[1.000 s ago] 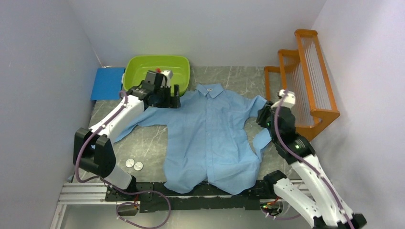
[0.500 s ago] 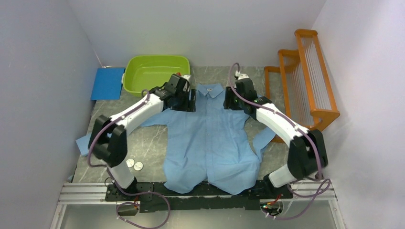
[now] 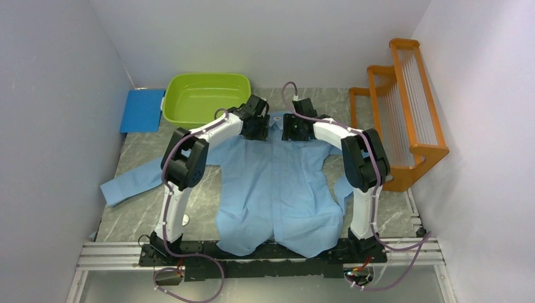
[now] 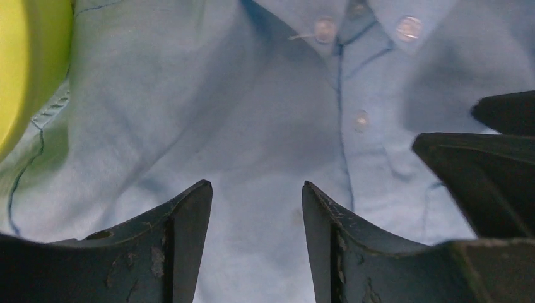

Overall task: Pin the brooch onto the clothing
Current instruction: Flatten out the clothes at the center of the board.

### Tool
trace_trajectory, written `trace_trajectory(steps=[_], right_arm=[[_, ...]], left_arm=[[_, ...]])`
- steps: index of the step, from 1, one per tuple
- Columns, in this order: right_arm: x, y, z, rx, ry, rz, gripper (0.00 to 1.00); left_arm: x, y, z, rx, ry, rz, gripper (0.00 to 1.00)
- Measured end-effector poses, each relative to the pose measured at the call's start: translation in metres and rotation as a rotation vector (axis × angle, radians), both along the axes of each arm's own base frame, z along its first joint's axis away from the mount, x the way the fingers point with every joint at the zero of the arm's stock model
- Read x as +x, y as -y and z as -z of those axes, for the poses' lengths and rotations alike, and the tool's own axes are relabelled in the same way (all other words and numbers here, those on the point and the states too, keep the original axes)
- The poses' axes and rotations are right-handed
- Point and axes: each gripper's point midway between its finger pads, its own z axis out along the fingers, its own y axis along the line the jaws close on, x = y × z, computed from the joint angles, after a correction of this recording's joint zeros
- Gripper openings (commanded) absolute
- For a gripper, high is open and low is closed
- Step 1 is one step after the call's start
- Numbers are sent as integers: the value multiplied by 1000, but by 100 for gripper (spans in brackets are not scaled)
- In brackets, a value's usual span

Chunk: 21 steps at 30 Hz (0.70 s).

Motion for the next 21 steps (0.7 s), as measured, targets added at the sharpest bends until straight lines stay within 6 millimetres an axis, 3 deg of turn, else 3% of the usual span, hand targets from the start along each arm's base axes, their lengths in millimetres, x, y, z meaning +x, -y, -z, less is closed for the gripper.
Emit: trace_trajectory(steps=[6, 12, 16, 21], right_arm=[[19, 16, 19, -4, -51, 48, 57], [51, 18, 18, 15, -34, 77, 59], [61, 18, 17, 11, -29, 79, 65], [56, 18, 15, 2, -20, 56, 76]], left_arm=[[11, -8, 31, 88, -11, -22, 56], [36, -14, 30, 164, 46, -55, 55], [43, -22, 30, 218, 69, -76, 61], [37, -24, 29, 223, 68, -56, 75]])
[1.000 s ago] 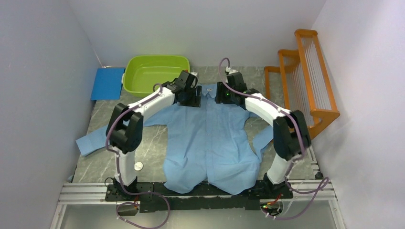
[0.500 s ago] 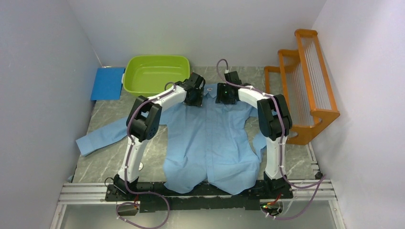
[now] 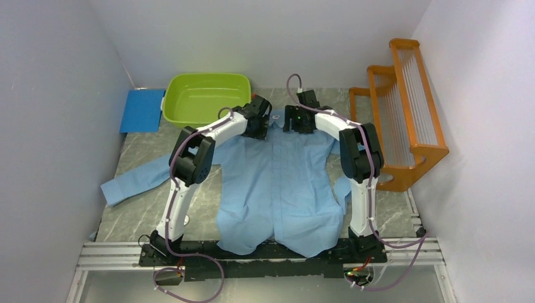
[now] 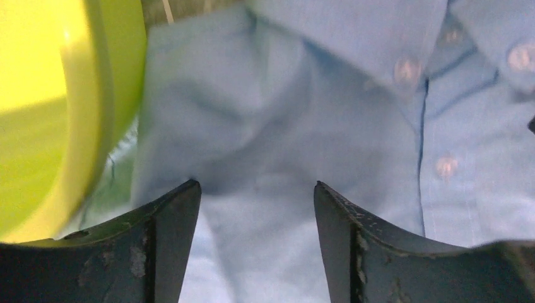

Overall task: Pin the brooch onto the clothing
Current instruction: Flatten out the clothes at the center of the board.

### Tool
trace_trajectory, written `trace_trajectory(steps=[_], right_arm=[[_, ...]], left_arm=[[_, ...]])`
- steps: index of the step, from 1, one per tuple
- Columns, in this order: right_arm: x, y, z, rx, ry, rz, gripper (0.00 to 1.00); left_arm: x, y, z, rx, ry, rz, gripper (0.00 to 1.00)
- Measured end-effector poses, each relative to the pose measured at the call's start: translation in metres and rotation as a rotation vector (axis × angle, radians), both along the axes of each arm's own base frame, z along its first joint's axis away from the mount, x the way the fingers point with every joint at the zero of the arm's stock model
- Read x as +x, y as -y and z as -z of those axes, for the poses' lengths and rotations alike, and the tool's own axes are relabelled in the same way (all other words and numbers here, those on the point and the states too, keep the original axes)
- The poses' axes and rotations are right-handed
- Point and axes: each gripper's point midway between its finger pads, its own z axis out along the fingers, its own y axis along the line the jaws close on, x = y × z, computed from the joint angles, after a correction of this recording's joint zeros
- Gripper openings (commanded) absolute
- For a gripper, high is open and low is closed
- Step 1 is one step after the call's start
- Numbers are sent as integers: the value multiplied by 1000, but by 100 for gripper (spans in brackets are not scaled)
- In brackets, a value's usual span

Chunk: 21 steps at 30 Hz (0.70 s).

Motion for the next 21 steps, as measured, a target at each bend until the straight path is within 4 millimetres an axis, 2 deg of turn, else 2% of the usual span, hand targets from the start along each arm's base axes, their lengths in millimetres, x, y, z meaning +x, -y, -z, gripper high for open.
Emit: trace_trajectory(steps=[3, 5, 10, 12, 14, 17, 21], right_arm=[[-25, 7, -6, -2, -17, -19, 82], [-45, 9, -18, 4, -20, -35, 84], [-89, 5, -76, 54, 70, -92, 86], [-108, 1, -97, 88, 118, -122, 87], [-129, -1, -107, 117, 142, -153, 87], [-163, 5, -101, 144, 127, -171, 89], [-200, 13, -78, 162, 63, -176, 89]], left_arm=[[-20, 0, -6, -29, -36, 30, 81], [-38, 5, -18, -66, -52, 58, 84], [-91, 16, -77, -213, -32, 118, 93], [-114, 12, -99, -268, -15, 121, 94], [-131, 2, -110, -305, -2, 102, 94], [-155, -27, -110, -328, -14, 38, 94], [-172, -74, -85, -342, -70, -91, 93]])
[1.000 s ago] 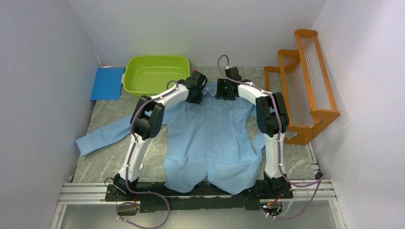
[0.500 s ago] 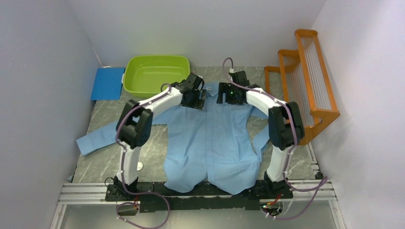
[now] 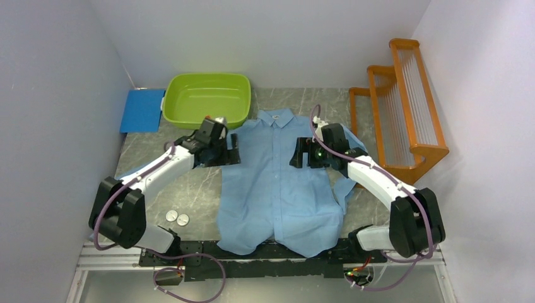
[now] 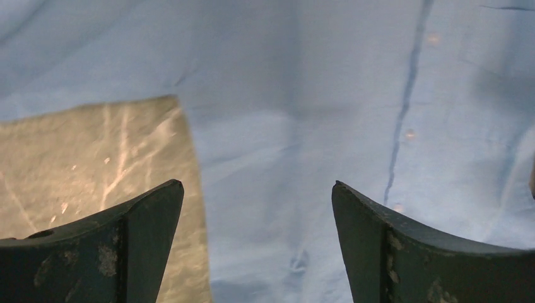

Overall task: Pin the brooch onto the clothing
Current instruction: Flatten out the clothes at the center of the board.

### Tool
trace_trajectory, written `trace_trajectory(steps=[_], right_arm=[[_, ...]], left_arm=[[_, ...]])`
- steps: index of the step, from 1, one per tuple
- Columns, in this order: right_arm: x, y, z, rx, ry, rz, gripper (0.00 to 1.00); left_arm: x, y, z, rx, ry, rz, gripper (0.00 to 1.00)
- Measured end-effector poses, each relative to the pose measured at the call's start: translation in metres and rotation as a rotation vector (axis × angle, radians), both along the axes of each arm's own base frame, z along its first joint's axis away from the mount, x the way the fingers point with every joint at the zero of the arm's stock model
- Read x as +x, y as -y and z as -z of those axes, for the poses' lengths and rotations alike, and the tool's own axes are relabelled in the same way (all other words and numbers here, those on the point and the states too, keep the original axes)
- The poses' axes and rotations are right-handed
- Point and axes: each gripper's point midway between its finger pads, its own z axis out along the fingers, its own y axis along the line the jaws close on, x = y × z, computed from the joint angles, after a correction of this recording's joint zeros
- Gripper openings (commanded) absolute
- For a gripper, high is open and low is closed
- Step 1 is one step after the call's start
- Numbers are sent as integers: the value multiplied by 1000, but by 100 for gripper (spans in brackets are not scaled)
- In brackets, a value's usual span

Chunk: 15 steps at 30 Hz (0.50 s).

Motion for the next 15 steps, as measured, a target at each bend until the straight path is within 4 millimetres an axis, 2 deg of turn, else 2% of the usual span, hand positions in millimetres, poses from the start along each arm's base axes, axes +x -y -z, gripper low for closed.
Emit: trace_trajectory(steps=[4, 9, 15], right_arm=[[-21, 1, 14, 2, -39, -12, 89], [-41, -1, 33, -10, -82, -37, 89], [-66, 1, 49, -5, -130, -48, 89]], left_arm=[[-11, -35, 30, -47, -93, -113, 92], [-26, -50, 58, -113, -186, -192, 90], [-28, -72, 70, -206, -213, -295, 83]])
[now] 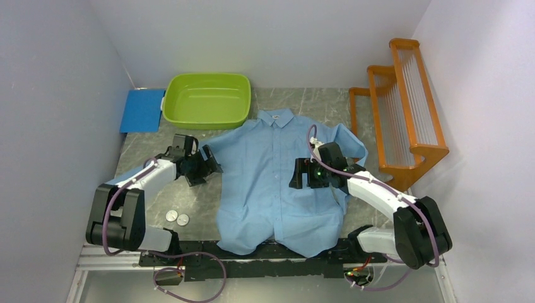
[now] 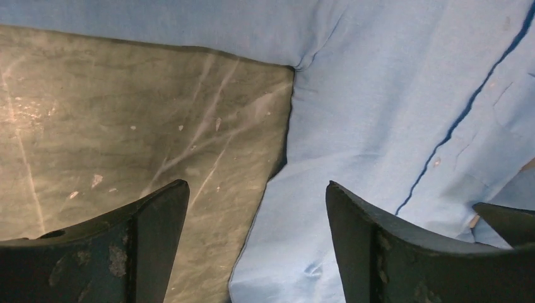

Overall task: Pin the brooch onto the clothing
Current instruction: Flatten out the clothes at the center of the board.

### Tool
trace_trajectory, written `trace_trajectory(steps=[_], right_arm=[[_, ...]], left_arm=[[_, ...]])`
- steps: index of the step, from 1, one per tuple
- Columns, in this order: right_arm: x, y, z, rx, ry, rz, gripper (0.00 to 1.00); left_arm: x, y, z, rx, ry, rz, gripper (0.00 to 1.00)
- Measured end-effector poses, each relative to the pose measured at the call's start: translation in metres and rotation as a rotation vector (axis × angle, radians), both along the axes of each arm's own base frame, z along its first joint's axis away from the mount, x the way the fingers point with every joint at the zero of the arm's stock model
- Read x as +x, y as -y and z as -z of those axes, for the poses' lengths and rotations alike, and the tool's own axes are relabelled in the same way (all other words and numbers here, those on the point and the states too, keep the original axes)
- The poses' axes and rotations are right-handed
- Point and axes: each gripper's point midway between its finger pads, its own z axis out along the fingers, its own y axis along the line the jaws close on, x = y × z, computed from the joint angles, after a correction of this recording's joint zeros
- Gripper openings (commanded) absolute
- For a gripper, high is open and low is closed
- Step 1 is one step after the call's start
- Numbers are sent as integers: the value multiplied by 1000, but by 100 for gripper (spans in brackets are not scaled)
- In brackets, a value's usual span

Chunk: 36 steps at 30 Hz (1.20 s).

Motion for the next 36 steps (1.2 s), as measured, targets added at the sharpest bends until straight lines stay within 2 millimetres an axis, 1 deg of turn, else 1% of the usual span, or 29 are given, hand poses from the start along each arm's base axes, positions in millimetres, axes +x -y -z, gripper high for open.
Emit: trace_trajectory(steps=[2, 5, 8, 10, 13, 15, 16, 17, 20, 22, 23, 24, 30, 35, 36], right_arm=[[-5, 0, 2, 6, -12, 3, 89], [-10, 1, 5, 11, -26, 17, 89], [-14, 3, 7, 22, -42, 38, 89], [-16, 3, 8, 28, -49, 49, 89], [-23, 7, 13, 33, -63, 76, 89], [-30, 11, 17, 35, -74, 103, 90], [-33, 13, 19, 35, -79, 119, 90], [-35, 14, 20, 38, -81, 131, 90], [-39, 19, 20, 50, -81, 178, 91], [-42, 21, 21, 64, -84, 210, 91], [-43, 22, 21, 69, -84, 229, 91], [-44, 23, 22, 74, -88, 247, 91], [-48, 28, 24, 93, -106, 320, 91], [-52, 30, 23, 91, -121, 333, 91], [-53, 30, 23, 91, -125, 334, 91]], left_arm=[[3, -1, 1, -37, 6, -18, 83], [4, 9, 3, -95, 14, 7, 77], [1, 22, 11, -169, 3, 33, 73], [2, 27, 10, -201, 18, 41, 70], [0, 37, 12, -238, 32, 65, 62], [0, 43, 14, -258, 37, 77, 53], [-1, 45, 15, -266, 38, 81, 47], [-1, 46, 16, -272, 38, 83, 45], [-3, 46, 21, -266, 30, 77, 28], [-5, 43, 23, -246, 23, 67, 19], [-7, 41, 25, -229, 15, 59, 10], [-9, 37, 25, -211, 10, 50, 4], [-20, 16, 16, -110, 12, -6, 3], [-27, -5, 9, -27, -7, -63, 3], [-27, -11, 7, -7, -9, -78, 8]])
